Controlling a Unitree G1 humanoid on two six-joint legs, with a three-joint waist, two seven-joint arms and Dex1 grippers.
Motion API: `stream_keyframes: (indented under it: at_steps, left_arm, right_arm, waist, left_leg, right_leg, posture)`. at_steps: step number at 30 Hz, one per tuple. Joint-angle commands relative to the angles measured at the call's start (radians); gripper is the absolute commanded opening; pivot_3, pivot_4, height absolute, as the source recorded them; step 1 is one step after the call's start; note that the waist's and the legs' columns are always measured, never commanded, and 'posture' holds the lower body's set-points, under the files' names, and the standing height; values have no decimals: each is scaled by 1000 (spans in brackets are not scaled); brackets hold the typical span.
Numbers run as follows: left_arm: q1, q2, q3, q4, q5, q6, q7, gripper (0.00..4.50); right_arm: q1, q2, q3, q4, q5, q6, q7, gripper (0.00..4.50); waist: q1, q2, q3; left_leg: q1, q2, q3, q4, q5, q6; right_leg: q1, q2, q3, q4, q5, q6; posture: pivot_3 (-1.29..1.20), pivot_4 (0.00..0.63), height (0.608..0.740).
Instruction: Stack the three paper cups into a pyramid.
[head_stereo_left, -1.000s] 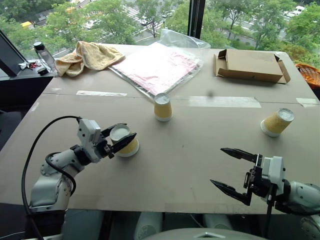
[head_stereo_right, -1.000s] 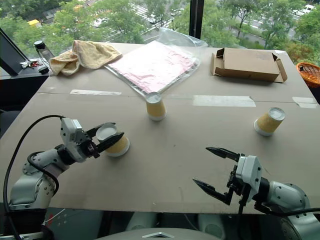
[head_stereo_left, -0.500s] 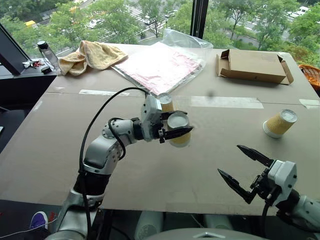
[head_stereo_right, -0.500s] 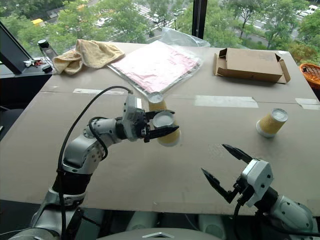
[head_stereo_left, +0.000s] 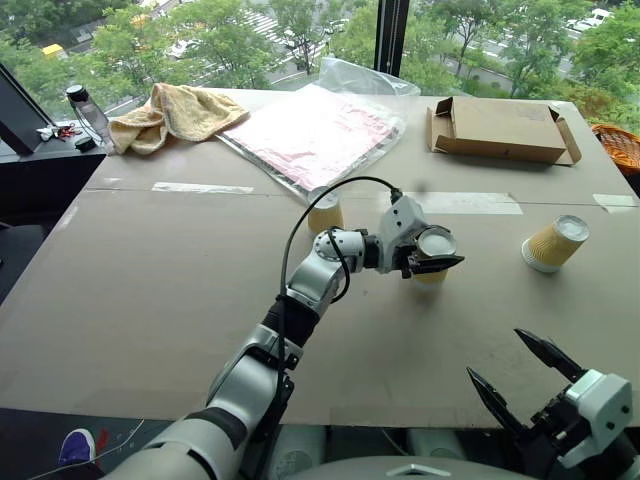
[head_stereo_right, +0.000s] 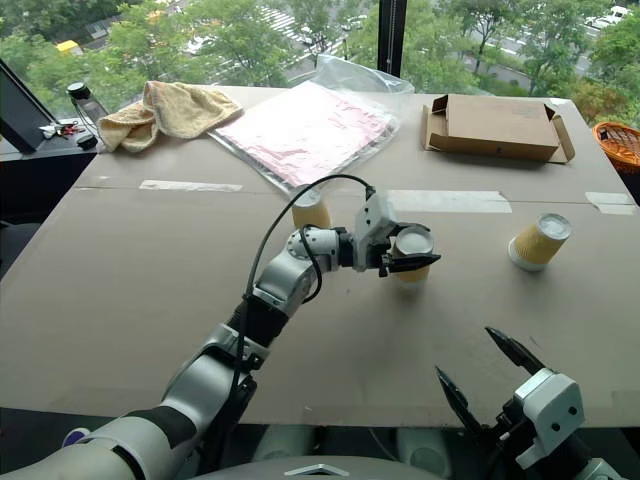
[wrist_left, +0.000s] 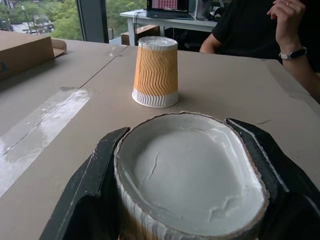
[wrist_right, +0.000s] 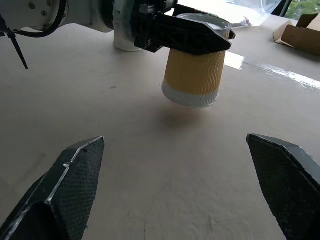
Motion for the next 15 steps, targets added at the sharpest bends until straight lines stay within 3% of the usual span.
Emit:
stream_keyframes:
  at_steps: [1,3,6,11,15]
  left_arm:
    - [-3,-4,1,9,19,-42,-32,2420]
    - [8,-2,7,11,26,-40,-29,3443]
    - [31,9,30,-36,12,-35,-30,4418]
    - [93,52,122,-242,-102,48,-36,4418]
    - [171,150,231,-443,-222,191,-18,4418]
  right_arm:
    - [-15,-9,-17,-53,-2,-7,-14,4500]
    - [-36,-19,-15,-62,4,7,-18,4500]
    - [-77,-36,-10,-64,11,28,-21,4500]
    - [-153,-62,4,-56,28,62,-16,4500]
    - [-229,-91,14,-44,49,99,-5,4500]
  waist:
    - [1,0,0]
    - [1,0,0]
    - [2,0,0]
    - [2,1,1]
    - [-3,2,0]
  left_leg:
    - [0,0,0,0,0,0]
    - [0,0,0,0,0,0]
    - [0,0,0,0,0,0]
    - [0,0,0,0,0,0]
    - [1,0,0,0,0,0]
  right_leg:
    - [0,0,0,0,0,0]
    - [0,0,0,0,0,0]
    - [0,0,0,0,0,0]
    - [0,0,0,0,3,-1]
    - [0,0,0,1,3,-2]
  posture:
    - [0,150,740]
    - [0,150,740]
    - [0,150,740]
    - [0,150,740]
    - [0,150,740]
